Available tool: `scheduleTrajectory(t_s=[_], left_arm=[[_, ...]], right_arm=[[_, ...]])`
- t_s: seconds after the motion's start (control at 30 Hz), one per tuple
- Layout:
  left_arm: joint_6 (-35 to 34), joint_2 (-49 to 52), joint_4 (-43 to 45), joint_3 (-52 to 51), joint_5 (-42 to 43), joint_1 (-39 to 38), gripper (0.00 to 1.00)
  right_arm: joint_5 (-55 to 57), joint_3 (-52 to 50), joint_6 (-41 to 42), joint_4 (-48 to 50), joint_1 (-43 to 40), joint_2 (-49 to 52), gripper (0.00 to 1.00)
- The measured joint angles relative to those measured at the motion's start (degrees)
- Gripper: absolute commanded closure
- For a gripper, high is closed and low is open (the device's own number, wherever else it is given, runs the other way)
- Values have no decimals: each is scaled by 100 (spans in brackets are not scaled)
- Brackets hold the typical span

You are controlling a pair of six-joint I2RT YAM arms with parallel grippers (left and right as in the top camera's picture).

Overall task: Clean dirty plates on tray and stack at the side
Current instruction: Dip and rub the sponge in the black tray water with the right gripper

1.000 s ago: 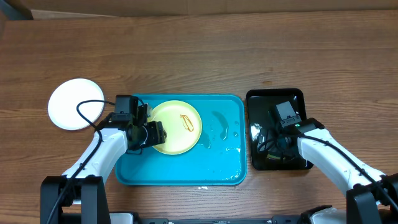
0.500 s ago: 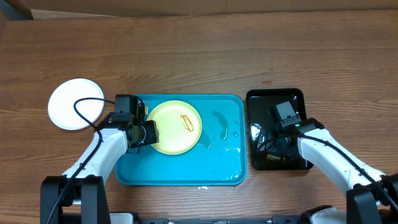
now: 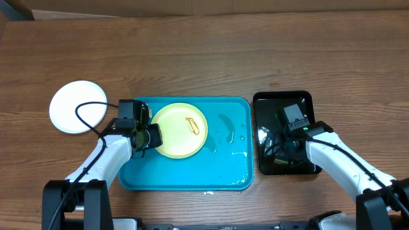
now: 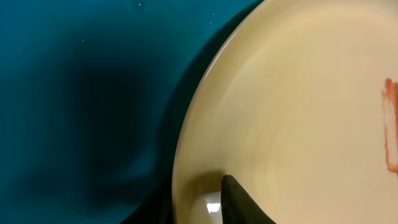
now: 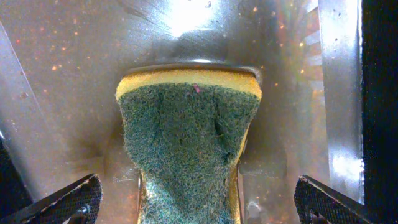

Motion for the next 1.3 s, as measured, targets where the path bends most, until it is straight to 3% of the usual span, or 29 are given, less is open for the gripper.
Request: scheduleTrajectory(t_s=[0.17,0.43,0.73,1.17,1.3], left_arm=[[-44,0,17,-24,4,0,96],[-42,-4,81,-28,52,0,94],[-42,-4,81,-31,50,0,93],[-42,-4,72,-31,50,0,93],[-42,-4,66,-31,50,0,92]], right_arm=[[0,0,0,0,0,0,0],[-2,-2,-2,20,0,0,0],[-24,-15,0,1421,0,2,0],[-170,-20,9,595,0,4,1],[-157,-26,48,420,0,4,6]])
